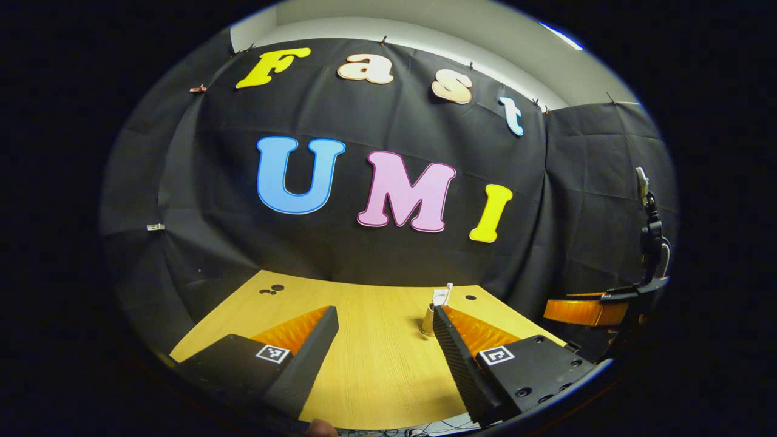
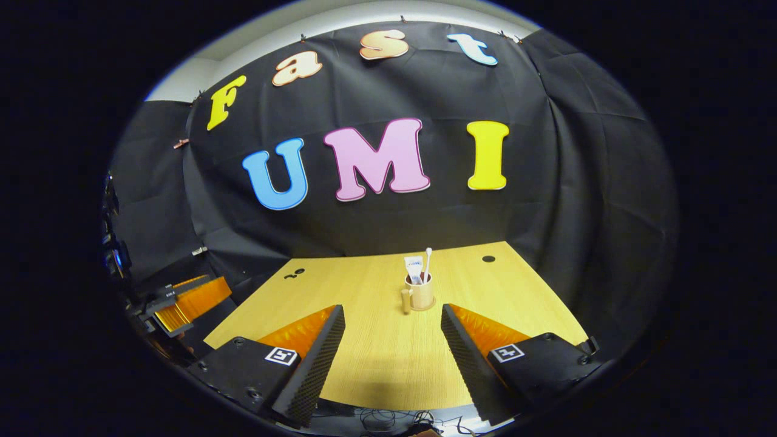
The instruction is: Put the toothbrush and toothpaste on the desktop into the cup, then pick up the cup and place it on the coaster on the desktop.
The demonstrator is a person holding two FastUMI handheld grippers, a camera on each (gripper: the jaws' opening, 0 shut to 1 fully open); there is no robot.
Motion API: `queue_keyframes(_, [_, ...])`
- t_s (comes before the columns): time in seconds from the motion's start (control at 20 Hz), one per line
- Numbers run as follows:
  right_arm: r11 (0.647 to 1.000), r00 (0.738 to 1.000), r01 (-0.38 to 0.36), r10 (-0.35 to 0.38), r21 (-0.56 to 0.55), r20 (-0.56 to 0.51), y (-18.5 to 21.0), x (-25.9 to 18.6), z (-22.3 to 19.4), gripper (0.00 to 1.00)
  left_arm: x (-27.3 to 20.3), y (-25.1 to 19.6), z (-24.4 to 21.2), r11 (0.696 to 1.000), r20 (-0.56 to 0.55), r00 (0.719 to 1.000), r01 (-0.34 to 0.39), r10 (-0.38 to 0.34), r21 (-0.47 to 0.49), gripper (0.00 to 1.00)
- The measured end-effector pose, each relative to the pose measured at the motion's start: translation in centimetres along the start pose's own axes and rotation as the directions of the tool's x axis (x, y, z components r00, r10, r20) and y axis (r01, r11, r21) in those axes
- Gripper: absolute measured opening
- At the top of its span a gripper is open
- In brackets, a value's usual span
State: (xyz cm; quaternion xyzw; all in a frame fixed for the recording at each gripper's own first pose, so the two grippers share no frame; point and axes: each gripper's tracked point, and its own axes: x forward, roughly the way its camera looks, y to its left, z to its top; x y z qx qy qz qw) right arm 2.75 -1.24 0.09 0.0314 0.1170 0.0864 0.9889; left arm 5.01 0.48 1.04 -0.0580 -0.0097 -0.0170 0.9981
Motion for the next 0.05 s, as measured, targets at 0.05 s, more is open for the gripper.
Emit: queue_keyframes(0.05, [1.000, 1.000, 0.005, -0.005, -0.006, 0.014, -0.08, -0.29, 0.35, 0.98, -0.02, 0.18, 0.32, 1.000, 0.008, 1.000, 0.005, -0.005, 0.003, 0.98])
